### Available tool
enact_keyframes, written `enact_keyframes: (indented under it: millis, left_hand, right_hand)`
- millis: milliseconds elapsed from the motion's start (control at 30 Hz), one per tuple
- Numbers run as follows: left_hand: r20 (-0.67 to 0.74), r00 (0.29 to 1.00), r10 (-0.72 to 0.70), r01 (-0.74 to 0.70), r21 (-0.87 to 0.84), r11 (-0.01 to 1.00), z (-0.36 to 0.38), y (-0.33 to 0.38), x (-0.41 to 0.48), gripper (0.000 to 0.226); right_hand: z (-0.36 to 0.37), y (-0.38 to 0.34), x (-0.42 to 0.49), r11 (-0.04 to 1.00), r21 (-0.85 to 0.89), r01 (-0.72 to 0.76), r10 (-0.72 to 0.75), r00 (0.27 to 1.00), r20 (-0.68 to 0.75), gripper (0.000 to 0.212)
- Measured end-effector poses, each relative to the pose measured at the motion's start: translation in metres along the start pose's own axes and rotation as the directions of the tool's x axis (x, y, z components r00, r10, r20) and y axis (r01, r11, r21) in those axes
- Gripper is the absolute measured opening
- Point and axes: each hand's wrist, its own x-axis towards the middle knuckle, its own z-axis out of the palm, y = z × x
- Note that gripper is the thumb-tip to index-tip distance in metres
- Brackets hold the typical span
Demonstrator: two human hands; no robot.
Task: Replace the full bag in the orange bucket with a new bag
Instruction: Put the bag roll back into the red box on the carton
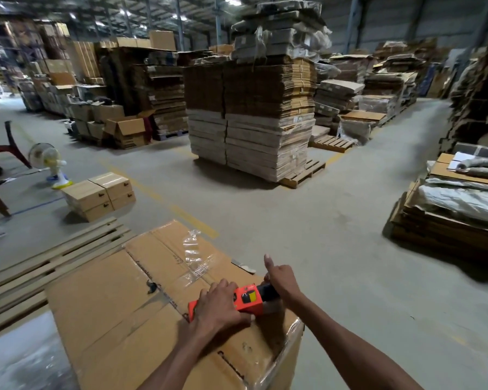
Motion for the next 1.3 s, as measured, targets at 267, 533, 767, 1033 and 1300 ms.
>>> enact_keyframes:
  millis: [267, 533, 767, 1033, 1300]
  left_hand:
    - [-0.016, 0.998, -0.066, 0.066, 0.023, 0.998, 0.001, 0.006, 0.002, 0.073]
    - [-0.011, 0.998, -0.066, 0.066, 0.035, 0.997, 0.007, 0.005, 0.002, 0.072]
    - [0.003, 1.000, -0.027, 0.027, -0.010, 1.000, 0.004, 0.002, -0.002, 0.082]
    - [-0.030, 0.999, 0.022, -0.023, -0.015, 1.000, 0.000, -0.007, -0.009, 0.068]
    - [-0.060, 0.998, 0.024, -0.026, -0.029, 0.999, 0.003, -0.005, -0.012, 0.066]
  right_hand:
    - [0.031, 0.014, -0.014, 0.987, 0.135, -0.083, 0.094, 0.992, -0.083, 0.042]
    - [0.037, 0.030, -0.030, 0.998, -0.028, 0.054, -0.057, 0.990, -0.130, 0.046]
    - [0.016, 0.031, -0.027, 0.996, -0.033, 0.088, -0.094, 0.957, -0.273, 0.022]
    - [-0.006, 0.033, -0.016, 0.984, -0.127, -0.123, 0.119, 0.992, -0.036, 0.024]
    - [0.007, 0.032, -0.036, 0.989, 0.150, 0.012, -0.015, 1.000, 0.021, 0.025]
